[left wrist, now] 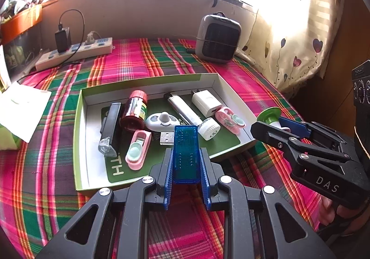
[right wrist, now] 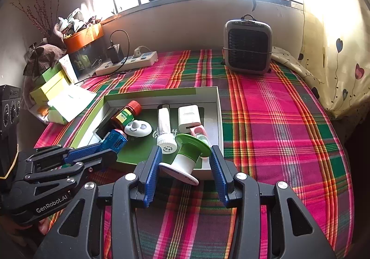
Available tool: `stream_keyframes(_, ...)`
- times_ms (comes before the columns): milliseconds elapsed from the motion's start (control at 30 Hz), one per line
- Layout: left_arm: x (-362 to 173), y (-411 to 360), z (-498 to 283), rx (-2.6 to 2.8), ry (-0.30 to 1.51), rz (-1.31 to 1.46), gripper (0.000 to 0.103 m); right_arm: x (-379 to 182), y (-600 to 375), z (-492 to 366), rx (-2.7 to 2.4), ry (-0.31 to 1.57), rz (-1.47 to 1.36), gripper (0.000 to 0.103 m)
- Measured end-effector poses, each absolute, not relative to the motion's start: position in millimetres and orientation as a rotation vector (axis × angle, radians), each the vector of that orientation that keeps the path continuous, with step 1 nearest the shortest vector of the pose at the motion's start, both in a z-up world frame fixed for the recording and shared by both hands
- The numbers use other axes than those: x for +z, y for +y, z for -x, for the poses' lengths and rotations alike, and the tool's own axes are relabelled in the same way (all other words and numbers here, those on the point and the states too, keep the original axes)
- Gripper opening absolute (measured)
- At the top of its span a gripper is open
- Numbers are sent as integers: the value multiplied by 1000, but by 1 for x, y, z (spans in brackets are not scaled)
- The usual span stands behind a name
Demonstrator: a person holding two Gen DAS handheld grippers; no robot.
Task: Organize rigid objects
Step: 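Carry the spool and blue case with both grippers over the green box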
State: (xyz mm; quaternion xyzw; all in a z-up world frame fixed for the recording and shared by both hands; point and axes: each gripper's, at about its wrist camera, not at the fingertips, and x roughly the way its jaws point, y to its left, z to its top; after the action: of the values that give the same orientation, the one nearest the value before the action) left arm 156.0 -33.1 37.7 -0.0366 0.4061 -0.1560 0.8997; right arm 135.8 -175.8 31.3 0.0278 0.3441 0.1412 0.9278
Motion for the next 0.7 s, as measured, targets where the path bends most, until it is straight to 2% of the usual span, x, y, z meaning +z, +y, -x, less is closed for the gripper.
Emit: stream_keyframes(700, 24, -41, -186, -329, 886, 45, 21, 27, -181, -152, 290, 712, -62, 44)
